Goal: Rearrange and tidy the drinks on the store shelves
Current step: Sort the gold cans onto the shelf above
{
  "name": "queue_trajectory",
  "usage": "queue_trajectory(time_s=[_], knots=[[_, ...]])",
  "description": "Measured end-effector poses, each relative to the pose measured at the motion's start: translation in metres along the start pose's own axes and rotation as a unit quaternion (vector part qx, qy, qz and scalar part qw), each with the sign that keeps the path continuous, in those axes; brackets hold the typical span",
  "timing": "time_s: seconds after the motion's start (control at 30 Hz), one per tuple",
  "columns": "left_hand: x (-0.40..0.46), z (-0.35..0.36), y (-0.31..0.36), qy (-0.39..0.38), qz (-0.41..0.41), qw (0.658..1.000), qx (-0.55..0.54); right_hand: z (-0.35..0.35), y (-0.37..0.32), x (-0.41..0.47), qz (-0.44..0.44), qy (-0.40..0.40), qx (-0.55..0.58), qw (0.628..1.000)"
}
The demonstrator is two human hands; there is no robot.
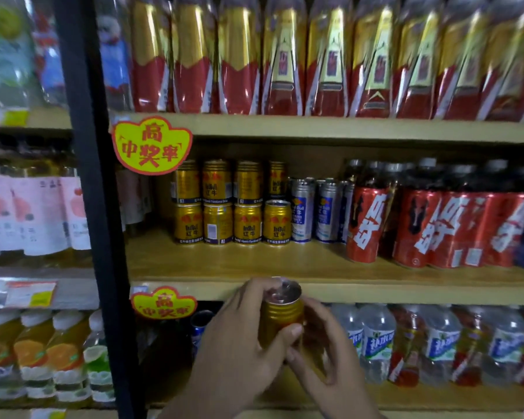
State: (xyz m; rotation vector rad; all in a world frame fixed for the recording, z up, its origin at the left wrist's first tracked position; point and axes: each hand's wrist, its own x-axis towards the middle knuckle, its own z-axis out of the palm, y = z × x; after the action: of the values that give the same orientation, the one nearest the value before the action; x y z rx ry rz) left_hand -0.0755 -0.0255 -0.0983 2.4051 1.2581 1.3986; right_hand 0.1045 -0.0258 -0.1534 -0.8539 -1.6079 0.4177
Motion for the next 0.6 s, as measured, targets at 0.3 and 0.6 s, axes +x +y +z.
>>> queue_trajectory(time_s=[0.3, 0.6], knots=[[0.161, -0.022, 0.013, 0.105, 0.034, 0.991, 0.071, -0.015, -0.037, 0.164, -0.047, 0.027, -0.091, 0.994], [0.239, 0.003, -0.025, 0.116, 0.056, 0.933, 0.337, 0.012, 0.011, 0.239, -0.049, 0.11, -0.288, 0.95]])
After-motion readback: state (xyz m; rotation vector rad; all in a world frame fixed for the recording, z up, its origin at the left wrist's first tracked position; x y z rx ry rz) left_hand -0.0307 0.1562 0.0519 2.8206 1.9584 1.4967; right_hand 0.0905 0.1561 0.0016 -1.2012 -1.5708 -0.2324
